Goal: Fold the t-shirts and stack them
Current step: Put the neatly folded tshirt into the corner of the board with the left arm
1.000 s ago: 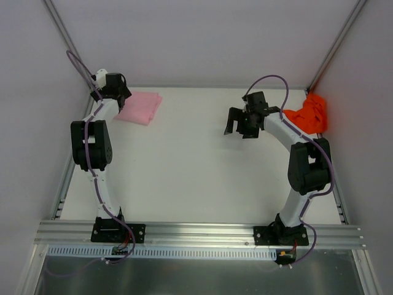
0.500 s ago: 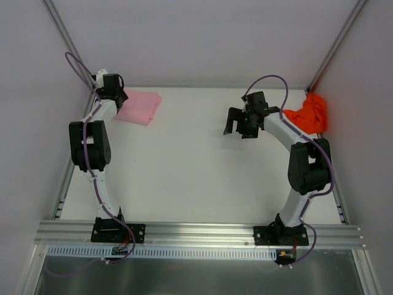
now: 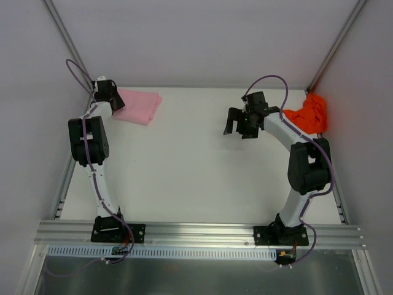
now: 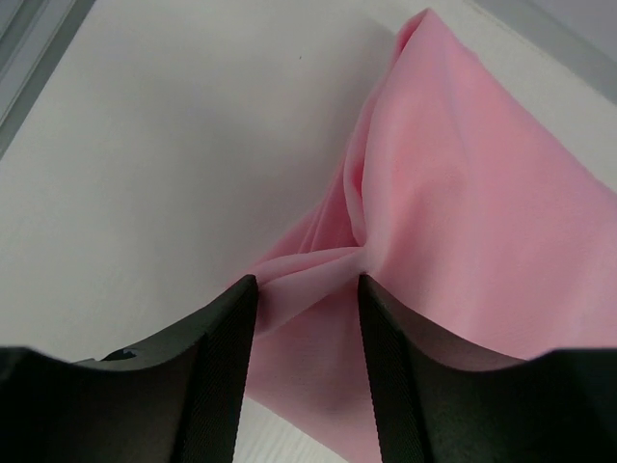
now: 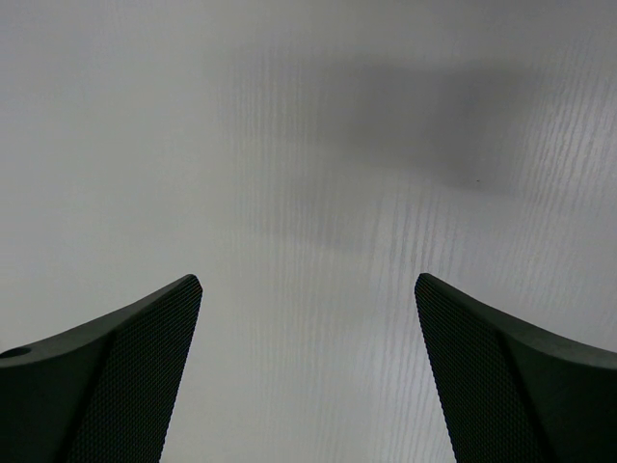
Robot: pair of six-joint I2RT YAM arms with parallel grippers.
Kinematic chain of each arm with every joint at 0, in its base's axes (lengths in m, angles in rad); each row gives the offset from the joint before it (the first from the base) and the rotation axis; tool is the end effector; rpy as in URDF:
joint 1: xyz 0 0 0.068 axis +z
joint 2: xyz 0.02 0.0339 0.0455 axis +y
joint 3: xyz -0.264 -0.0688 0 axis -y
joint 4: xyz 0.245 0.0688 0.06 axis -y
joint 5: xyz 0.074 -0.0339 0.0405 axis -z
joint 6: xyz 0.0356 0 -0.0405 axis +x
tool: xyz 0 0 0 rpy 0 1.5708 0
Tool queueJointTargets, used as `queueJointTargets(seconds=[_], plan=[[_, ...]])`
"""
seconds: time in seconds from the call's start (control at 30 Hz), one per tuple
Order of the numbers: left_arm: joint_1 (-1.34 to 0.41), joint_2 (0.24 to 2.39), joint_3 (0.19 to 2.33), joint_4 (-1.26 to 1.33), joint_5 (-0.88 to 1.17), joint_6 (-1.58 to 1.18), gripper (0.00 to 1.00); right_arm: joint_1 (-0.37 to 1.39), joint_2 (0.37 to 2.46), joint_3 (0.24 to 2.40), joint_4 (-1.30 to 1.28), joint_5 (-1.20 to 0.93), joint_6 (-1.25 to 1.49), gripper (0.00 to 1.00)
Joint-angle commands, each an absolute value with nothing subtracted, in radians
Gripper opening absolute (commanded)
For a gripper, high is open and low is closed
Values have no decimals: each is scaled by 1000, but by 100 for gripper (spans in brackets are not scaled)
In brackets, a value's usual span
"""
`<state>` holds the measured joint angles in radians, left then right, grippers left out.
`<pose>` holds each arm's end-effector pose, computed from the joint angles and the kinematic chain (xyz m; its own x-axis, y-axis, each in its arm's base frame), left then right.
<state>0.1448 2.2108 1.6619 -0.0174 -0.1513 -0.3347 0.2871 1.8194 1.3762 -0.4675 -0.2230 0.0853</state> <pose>0.5040 0.0789 0.1900 -0.4132 -0.3884 -0.8236 -0.4280 0.8812 -0.2008 0.3801 0.1204 0.2326 -0.7895 -0.1465 -0.5961 -0.3402 0.9127 0.2263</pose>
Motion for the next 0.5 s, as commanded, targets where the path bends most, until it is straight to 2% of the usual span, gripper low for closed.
queueJointTargets(seconds=[0.0, 0.1, 0.13, 0.27, 0.47], plan=[[147, 2214, 1713, -40, -144, -288, 45, 281, 1833, 1427, -476, -230, 81, 96], [167, 2229, 1743, -87, -183, -304, 33, 281, 1845, 1439, -479, -232, 83, 96], [176, 2233, 1756, -107, -180, -320, 26, 281, 1848, 1440, -479, -233, 83, 96], [213, 2244, 1776, -141, -189, -350, 15, 281, 1855, 1445, -479, -238, 84, 96], [233, 2261, 1801, -153, -190, -334, 8, 282, 1859, 1443, -482, -238, 84, 96]])
